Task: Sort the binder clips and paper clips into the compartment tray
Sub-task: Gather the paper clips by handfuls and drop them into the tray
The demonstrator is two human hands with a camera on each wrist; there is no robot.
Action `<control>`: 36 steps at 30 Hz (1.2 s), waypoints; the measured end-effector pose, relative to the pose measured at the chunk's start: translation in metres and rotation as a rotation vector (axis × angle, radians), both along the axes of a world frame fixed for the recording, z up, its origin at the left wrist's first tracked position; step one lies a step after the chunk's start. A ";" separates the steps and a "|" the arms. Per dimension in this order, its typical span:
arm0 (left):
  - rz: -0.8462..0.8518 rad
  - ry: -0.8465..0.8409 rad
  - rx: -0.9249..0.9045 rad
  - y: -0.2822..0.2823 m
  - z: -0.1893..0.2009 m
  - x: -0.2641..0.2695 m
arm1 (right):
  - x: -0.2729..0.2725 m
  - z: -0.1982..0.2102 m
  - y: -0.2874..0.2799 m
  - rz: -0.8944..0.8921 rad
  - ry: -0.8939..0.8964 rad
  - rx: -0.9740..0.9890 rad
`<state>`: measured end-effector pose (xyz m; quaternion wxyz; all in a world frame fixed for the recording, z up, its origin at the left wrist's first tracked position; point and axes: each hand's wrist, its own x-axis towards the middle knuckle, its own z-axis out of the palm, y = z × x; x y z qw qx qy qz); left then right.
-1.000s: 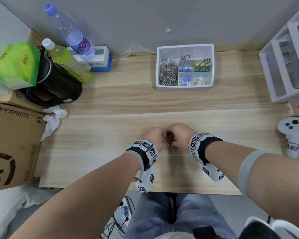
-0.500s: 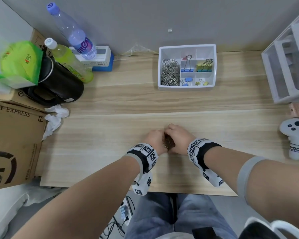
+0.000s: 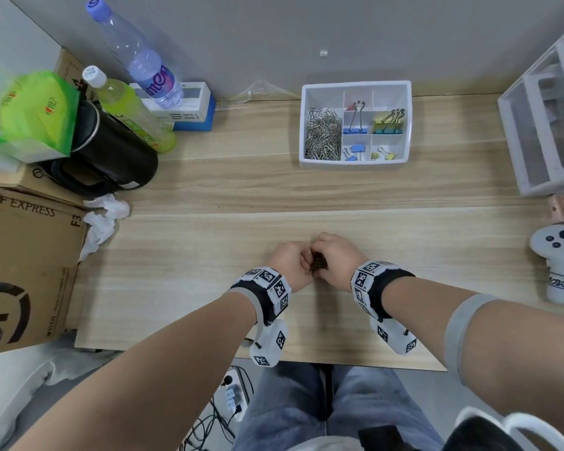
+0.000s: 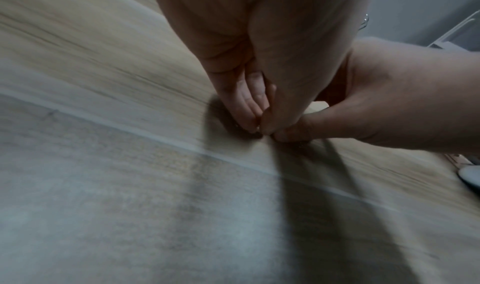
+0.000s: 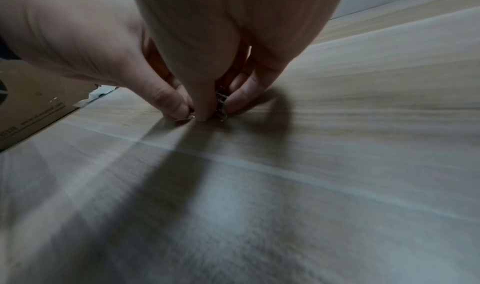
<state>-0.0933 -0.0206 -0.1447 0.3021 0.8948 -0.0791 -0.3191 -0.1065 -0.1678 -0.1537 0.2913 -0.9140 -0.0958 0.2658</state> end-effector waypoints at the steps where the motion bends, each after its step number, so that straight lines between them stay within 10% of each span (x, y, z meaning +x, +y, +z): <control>1: -0.017 -0.012 0.001 0.002 0.001 0.000 | 0.000 0.000 0.000 0.003 -0.001 0.005; 10: -0.202 -0.036 0.229 0.012 0.007 0.009 | 0.001 0.004 -0.001 0.032 -0.022 0.043; 36: 0.034 -0.012 0.158 -0.007 0.009 0.014 | 0.003 0.000 0.006 -0.006 -0.023 0.037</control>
